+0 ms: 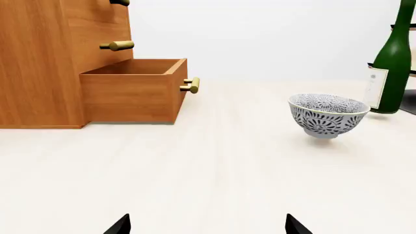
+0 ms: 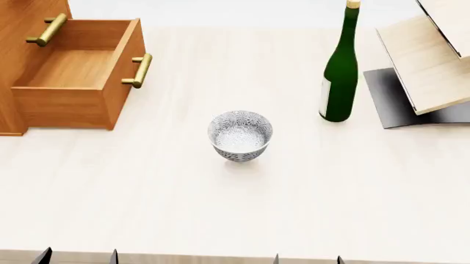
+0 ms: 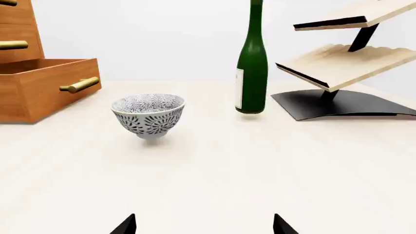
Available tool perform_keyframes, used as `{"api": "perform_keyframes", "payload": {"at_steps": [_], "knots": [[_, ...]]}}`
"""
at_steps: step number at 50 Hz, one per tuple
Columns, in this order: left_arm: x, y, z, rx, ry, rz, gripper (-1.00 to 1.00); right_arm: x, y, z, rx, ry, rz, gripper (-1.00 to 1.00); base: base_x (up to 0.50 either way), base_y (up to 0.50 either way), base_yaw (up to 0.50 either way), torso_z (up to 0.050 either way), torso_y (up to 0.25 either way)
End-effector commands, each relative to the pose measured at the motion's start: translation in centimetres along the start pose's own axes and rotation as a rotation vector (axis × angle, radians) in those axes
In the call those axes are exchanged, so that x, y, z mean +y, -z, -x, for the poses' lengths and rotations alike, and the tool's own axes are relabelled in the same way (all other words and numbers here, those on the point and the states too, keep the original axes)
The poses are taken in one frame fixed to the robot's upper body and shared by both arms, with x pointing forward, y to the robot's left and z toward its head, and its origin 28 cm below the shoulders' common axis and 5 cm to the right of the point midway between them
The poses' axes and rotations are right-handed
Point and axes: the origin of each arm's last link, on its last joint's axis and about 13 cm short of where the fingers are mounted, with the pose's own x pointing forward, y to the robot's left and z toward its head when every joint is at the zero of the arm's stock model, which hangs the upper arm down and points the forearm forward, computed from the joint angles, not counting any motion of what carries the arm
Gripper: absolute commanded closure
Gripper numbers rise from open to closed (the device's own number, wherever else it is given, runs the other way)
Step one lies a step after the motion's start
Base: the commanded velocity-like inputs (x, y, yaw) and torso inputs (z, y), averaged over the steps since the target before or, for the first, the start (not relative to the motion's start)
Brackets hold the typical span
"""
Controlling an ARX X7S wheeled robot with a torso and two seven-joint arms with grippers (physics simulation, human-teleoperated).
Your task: Put the bowl in the bottom drawer of the cabinet and close it.
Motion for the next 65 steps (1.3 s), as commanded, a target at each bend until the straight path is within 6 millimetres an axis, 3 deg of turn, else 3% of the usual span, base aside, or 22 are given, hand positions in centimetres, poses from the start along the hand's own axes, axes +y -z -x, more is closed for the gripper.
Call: {"api": "perform_keyframes", "payload": {"at_steps": [1,13,16,18,24,36,41,48,52,65], "knots": [[0.0,0.0,0.0,-0.002,-0.001,-0.001,-1.00,0.0,0.1,0.3,0.013,-0.017,0.013,-1.00,0.00,0.00,0.00,0.000,0.000],[0.2,-0.5,0.0,-0.007,-0.026,0.073,-1.00,0.1,0.0,0.1,0.014,-0.018,0.002,-1.00,0.00,0.00,0.00,0.000,0.000],[0.5,-0.9,0.5,-0.016,-0.038,-0.041,-1.00,0.1,-0.2,-0.1,0.023,-0.016,0.030,-1.00,0.00,0.00,0.00,0.000,0.000],[0.7,-1.6,1.1,-0.035,-0.032,-0.025,-1.00,0.1,-0.5,-0.3,0.030,-0.016,0.021,-1.00,0.00,0.00,0.00,0.000,0.000],[0.7,-4.0,5.4,-0.118,-0.050,-0.041,-1.00,-0.3,-3.1,-0.7,0.026,0.019,0.056,-1.00,0.00,0.00,0.00,0.000,0.000],[0.5,-2.7,10.0,-0.095,-0.096,-0.002,-1.00,-0.9,-10.1,-0.3,-0.077,0.047,0.110,-1.00,0.00,0.00,0.00,0.000,0.000],[0.4,-1.8,10.1,-0.073,-0.084,0.000,-1.00,-1.2,-13.2,0.2,-0.145,0.036,0.080,-1.00,0.00,0.00,0.00,0.000,0.000],[0.4,-1.4,9.9,-0.090,-0.077,-0.015,-1.00,-1.5,-15.5,0.4,-0.197,0.047,0.053,-1.00,0.00,0.00,0.00,0.000,0.000],[0.5,-1.6,9.8,-0.068,-0.076,0.043,-1.00,-1.6,-16.2,0.4,-0.219,0.050,0.049,-1.00,0.00,0.00,0.00,0.000,0.000],[0.4,-1.3,9.7,-0.076,-0.069,0.005,-1.00,-1.5,-17.5,0.1,-0.256,0.061,0.057,-1.00,0.00,0.00,0.00,0.000,0.000]]}}
